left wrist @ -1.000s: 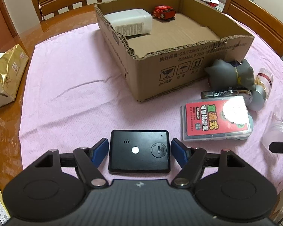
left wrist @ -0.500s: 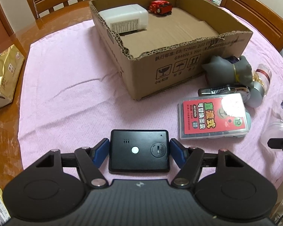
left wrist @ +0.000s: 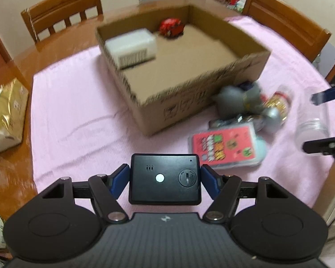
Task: Organize rigid objects
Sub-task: 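Carry the power bank into the cardboard box and release it while the right tool lifts the jar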
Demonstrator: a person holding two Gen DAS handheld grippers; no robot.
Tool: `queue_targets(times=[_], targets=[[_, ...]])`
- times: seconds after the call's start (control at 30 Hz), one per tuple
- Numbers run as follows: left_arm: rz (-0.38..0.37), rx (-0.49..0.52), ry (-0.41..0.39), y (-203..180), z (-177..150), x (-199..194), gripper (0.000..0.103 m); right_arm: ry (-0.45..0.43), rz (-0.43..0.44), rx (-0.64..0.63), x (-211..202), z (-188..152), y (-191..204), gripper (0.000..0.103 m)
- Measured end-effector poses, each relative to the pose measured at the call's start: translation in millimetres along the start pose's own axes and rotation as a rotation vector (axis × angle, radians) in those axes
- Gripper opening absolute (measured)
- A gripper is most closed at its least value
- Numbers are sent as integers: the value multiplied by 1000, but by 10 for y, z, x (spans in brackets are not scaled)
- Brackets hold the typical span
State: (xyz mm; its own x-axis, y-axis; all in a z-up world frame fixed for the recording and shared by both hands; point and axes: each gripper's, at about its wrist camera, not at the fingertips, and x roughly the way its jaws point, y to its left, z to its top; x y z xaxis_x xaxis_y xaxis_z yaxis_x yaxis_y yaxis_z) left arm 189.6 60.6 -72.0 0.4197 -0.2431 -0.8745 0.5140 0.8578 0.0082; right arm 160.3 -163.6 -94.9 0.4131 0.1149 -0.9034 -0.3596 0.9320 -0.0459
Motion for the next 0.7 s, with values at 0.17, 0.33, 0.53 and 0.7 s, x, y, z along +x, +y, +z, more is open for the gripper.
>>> queue_targets(times=[0.17, 0.33, 0.53, 0.7], targets=[[-5, 20, -75, -85, 201, -311, 69, -46, 37, -53, -169, 164, -55, 96], [-7, 23, -148, -142, 468, -464, 69, -95, 52, -106, -303, 336, -110, 96], [21, 6, -190, -155, 765, -392, 69, -154, 62, -143, -406, 551, -204, 96], [49, -15, -193, -110, 963, -187, 69, -186, 64, -174, -430, 742, -288, 96]])
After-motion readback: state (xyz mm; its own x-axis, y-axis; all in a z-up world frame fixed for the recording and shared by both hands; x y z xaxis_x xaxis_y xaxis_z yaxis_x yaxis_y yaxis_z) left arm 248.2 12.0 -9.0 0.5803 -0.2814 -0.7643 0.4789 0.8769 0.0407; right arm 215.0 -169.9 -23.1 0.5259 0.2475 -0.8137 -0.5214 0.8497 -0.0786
